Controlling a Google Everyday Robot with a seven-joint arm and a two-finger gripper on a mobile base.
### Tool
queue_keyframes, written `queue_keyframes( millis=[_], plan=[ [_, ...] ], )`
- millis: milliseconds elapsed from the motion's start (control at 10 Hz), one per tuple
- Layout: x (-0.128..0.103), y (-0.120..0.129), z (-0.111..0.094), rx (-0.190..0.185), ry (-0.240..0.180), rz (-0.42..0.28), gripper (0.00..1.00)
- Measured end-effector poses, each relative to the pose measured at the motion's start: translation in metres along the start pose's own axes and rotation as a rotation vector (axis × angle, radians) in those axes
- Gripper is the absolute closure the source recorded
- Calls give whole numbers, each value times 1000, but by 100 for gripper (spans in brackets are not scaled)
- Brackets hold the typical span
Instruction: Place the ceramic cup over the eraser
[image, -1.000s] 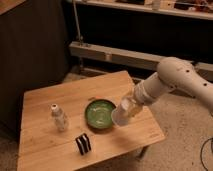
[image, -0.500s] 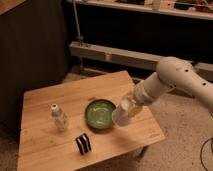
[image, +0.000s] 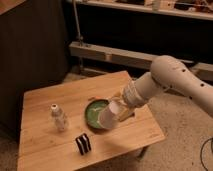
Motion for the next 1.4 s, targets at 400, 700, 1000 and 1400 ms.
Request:
queue_keyframes(
  millis=[400,700,1000,1400],
  plan=[
    [-101,52,10,-71,16,-281,100],
    [-147,49,37,-134,50,-391,100],
    [-157,18,71,-175,90,-403,100],
    [-114,-19,75,-197,113,-321,100]
  ],
)
